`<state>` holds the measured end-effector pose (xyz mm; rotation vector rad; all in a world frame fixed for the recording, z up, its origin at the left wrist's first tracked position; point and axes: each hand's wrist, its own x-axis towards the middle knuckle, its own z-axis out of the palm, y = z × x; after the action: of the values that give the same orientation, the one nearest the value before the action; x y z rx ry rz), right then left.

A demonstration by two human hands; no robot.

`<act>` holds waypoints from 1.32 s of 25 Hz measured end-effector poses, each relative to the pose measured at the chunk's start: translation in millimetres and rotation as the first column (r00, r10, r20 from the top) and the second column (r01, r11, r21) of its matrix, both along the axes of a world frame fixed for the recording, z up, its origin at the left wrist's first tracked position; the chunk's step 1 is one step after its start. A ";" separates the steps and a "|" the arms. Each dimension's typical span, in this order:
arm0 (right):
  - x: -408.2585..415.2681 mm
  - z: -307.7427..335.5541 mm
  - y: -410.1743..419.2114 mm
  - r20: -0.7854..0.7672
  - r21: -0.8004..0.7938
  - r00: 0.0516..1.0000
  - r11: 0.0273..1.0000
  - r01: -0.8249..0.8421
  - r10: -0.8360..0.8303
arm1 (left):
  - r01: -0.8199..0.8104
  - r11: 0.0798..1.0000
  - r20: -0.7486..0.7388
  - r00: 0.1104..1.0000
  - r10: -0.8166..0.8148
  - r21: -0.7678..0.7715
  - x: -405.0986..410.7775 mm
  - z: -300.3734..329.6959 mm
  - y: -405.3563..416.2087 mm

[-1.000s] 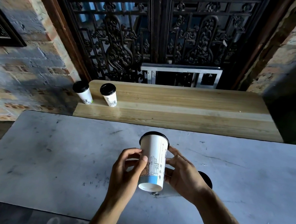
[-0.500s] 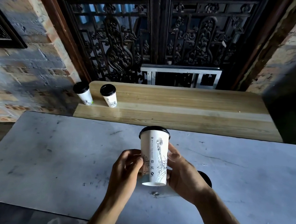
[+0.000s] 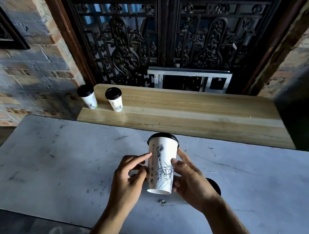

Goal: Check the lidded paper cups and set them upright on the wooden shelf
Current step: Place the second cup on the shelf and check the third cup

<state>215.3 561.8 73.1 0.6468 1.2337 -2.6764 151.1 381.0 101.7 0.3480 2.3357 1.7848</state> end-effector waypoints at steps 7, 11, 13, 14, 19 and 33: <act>-3.2 1.4 0.8 -0.003 0.077 0.999 0.996 -0.034 0.034 | 0.028 0.999 0.158 0.987 -0.034 0.037 1.4 -14.6 3.3; -5.4 -3.2 8.9 -0.011 0.173 0.998 0.983 -0.060 0.063 | 0.052 0.999 0.176 0.983 -0.053 0.009 -0.4 -23.4 6.2; -9.5 -4.9 13.6 -0.003 0.249 0.994 0.963 -0.104 0.108 | 0.054 0.999 0.185 0.981 -0.054 0.000 -4.6 -26.6 9.5; -13.8 -4.4 17.2 0.016 0.313 0.991 0.940 -0.133 0.134 | 0.056 0.998 0.200 0.978 -0.054 -0.007 -8.0 -27.2 12.3; -66.3 -20.1 44.4 0.100 0.722 0.963 0.648 -0.242 0.248 | 0.061 0.995 0.222 0.974 -0.042 -0.081 -43.0 -38.1 34.4; -329.9 -164.2 109.2 0.179 0.942 0.978 0.269 -0.201 0.105 | 0.240 0.965 0.188 0.958 -0.218 -0.103 -329.0 -211.0 130.3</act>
<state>-114.6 671.0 -91.1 0.6301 2.6970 -1.3809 -177.9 511.3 -109.3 0.4070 2.1732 1.4910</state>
